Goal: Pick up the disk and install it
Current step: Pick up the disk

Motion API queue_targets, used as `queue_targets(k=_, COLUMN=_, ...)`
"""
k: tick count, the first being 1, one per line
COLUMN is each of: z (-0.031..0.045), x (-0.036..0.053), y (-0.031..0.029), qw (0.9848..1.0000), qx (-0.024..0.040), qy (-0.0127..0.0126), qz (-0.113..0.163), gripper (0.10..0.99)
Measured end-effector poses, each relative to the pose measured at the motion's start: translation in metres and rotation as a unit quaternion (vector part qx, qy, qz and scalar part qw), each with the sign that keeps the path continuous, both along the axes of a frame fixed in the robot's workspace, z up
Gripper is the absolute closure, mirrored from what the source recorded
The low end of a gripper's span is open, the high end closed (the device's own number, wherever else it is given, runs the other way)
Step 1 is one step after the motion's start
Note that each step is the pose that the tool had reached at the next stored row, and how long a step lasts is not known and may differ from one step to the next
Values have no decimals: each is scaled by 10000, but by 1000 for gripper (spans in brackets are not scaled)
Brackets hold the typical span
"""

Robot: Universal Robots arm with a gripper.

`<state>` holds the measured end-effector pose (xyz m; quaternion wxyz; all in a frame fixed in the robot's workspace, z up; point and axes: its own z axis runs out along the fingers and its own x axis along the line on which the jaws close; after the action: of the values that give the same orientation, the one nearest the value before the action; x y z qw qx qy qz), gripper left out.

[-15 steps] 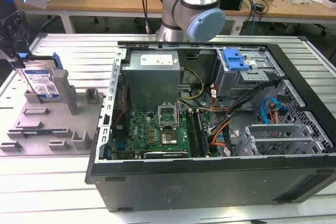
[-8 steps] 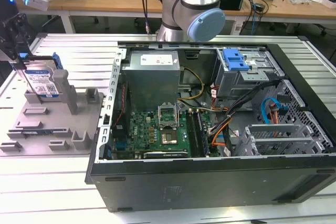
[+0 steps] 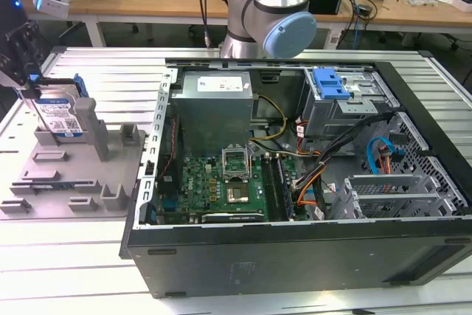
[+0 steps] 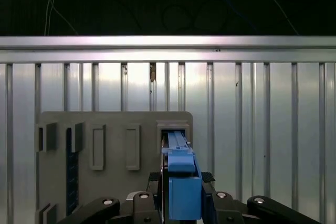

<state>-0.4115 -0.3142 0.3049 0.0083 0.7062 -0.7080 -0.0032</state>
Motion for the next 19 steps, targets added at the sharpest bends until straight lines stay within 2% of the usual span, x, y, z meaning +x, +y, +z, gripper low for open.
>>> queue_targets(k=16, z=-35, x=0, y=-1, qw=10000, qx=0, qy=0, qz=0, gripper=675)
queue_targets(k=19, z=-38, x=-1, y=-1, qw=10000, qx=0, qy=0, qz=0, gripper=722)
